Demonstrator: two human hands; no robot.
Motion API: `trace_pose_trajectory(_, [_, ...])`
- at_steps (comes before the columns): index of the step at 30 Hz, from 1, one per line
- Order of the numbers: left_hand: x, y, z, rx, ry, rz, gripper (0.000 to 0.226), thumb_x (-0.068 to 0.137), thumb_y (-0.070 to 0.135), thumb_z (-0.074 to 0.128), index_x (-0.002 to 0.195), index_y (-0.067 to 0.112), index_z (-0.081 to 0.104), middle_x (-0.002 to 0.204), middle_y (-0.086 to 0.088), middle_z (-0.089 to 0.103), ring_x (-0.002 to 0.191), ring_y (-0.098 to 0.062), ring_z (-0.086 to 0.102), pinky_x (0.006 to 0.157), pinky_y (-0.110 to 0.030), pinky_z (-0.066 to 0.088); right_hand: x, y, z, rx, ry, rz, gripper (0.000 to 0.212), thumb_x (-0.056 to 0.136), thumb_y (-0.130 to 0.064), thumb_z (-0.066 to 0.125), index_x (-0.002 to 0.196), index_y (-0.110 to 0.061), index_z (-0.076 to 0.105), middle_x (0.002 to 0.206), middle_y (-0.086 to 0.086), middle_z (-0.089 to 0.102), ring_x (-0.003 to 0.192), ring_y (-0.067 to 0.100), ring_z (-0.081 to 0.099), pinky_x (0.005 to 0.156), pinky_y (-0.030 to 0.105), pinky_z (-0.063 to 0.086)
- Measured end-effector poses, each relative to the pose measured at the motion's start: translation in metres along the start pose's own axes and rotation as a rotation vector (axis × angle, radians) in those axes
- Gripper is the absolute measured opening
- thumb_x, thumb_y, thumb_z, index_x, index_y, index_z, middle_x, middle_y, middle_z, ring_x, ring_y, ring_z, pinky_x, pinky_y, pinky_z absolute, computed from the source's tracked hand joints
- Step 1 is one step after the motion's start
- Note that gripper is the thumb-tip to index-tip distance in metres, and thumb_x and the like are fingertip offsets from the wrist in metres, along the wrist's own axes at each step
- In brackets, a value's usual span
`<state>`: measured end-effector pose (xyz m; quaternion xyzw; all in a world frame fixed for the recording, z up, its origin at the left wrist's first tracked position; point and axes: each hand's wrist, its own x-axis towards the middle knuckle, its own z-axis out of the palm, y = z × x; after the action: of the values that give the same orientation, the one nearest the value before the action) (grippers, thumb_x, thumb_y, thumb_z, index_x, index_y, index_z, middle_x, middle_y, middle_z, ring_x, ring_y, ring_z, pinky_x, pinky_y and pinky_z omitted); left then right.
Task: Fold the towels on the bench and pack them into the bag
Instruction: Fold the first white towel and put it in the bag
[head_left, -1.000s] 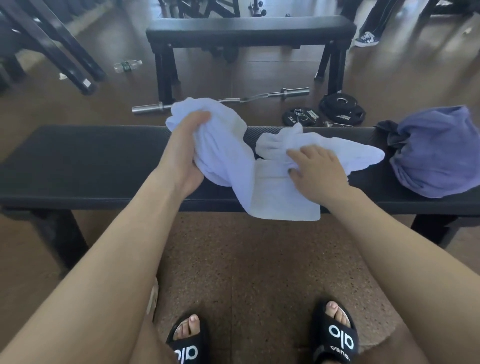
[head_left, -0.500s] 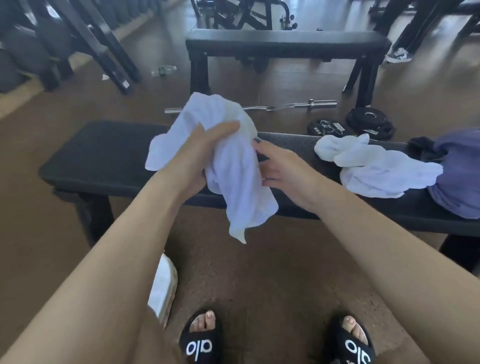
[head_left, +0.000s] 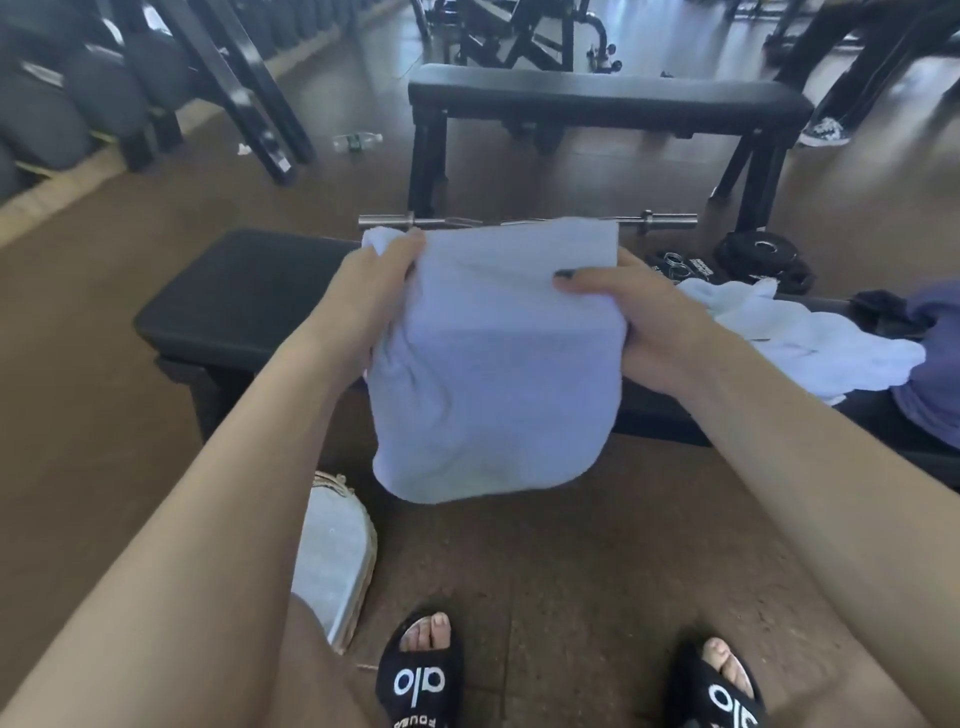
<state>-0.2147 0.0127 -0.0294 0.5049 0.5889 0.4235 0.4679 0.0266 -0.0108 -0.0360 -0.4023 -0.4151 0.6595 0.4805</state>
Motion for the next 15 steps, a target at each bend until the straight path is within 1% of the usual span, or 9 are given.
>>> trace_pose_trajectory(3, [0.009,0.007,-0.011,-0.043,0.072,0.067,0.027,0.098,0.037,0.053,0.109,0.022,0.073,0.098,0.0,0.078,0.092,-0.016,0.074,0.084,-0.036,0.059,0.004,-0.017,-0.007,-0.052,0.024,-0.033,0.056,0.09,0.004,0.059,0.143,-0.014,0.051,0.13,0.013,0.067,0.116,0.03,0.067,0.087,0.041,0.058])
trace_pose_trajectory(4, [0.013,0.011,-0.014,-0.056,0.069,0.08,0.027,0.099,0.036,0.052,0.113,0.024,0.072,0.103,-0.001,0.078,0.093,-0.016,0.075,0.082,-0.036,0.059,0.005,-0.026,-0.009,-0.067,0.041,-0.046,0.056,0.091,0.004,0.059,0.143,-0.014,0.051,0.128,0.012,0.068,0.114,0.03,0.068,0.087,0.041,0.058])
trace_pose_trajectory(7, [0.03,0.035,-0.016,-0.097,0.001,0.135,0.035,0.1,0.032,0.051,0.128,0.017,0.067,0.115,-0.009,0.075,0.095,-0.018,0.075,0.076,-0.034,0.058,0.017,-0.057,-0.011,-0.107,0.054,-0.131,0.054,0.09,0.007,0.057,0.142,-0.011,0.051,0.124,0.013,0.069,0.111,0.029,0.069,0.085,0.04,0.058])
trace_pose_trajectory(9, [0.044,0.057,-0.013,-0.175,-0.045,0.156,0.03,0.103,0.029,0.051,0.128,0.02,0.065,0.113,-0.004,0.077,0.099,-0.018,0.075,0.078,-0.032,0.061,0.034,-0.079,-0.014,-0.12,0.086,-0.206,0.052,0.091,0.008,0.056,0.139,-0.01,0.051,0.123,0.014,0.069,0.11,0.03,0.07,0.081,0.04,0.059])
trace_pose_trajectory(11, [0.063,0.069,-0.006,-0.203,-0.067,0.13,0.023,0.105,0.031,0.051,0.123,0.024,0.064,0.107,0.002,0.079,0.096,-0.015,0.076,0.077,-0.03,0.061,0.058,-0.092,-0.024,-0.156,0.155,-0.249,0.048,0.09,0.006,0.059,0.135,-0.011,0.054,0.123,0.014,0.069,0.108,0.031,0.07,0.08,0.041,0.059])
trace_pose_trajectory(12, [0.075,0.066,-0.003,-0.174,-0.057,0.094,0.022,0.105,0.032,0.052,0.122,0.024,0.064,0.105,0.001,0.079,0.094,-0.016,0.076,0.077,-0.03,0.061,0.073,-0.09,-0.031,-0.192,0.215,-0.234,0.044,0.089,0.004,0.063,0.131,-0.01,0.058,0.119,0.014,0.071,0.104,0.03,0.072,0.08,0.04,0.059])
trace_pose_trajectory(13, [0.087,0.057,-0.001,-0.098,-0.054,0.045,0.026,0.104,0.032,0.053,0.125,0.02,0.063,0.108,-0.002,0.078,0.095,-0.019,0.076,0.081,-0.034,0.062,0.086,-0.084,-0.039,-0.249,0.286,-0.176,0.037,0.089,0.0,0.067,0.124,-0.009,0.063,0.112,0.013,0.074,0.095,0.027,0.074,0.079,0.04,0.059])
trace_pose_trajectory(14, [0.099,0.044,0.003,0.017,-0.062,-0.016,0.032,0.103,0.032,0.055,0.129,0.014,0.062,0.114,-0.007,0.076,0.097,-0.022,0.075,0.084,-0.038,0.062,0.098,-0.07,-0.049,-0.315,0.361,-0.068,0.03,0.088,-0.006,0.072,0.117,-0.007,0.066,0.104,0.011,0.076,0.085,0.023,0.076,0.08,0.041,0.06])
trace_pose_trajectory(15, [0.11,0.028,0.006,0.15,-0.073,-0.077,0.035,0.103,0.029,0.056,0.13,0.007,0.061,0.119,-0.012,0.073,0.098,-0.025,0.073,0.084,-0.038,0.062,0.106,-0.053,-0.059,-0.366,0.406,0.059,0.03,0.086,-0.014,0.077,0.113,-0.004,0.067,0.097,0.009,0.076,0.078,0.02,0.075,0.081,0.042,0.061])
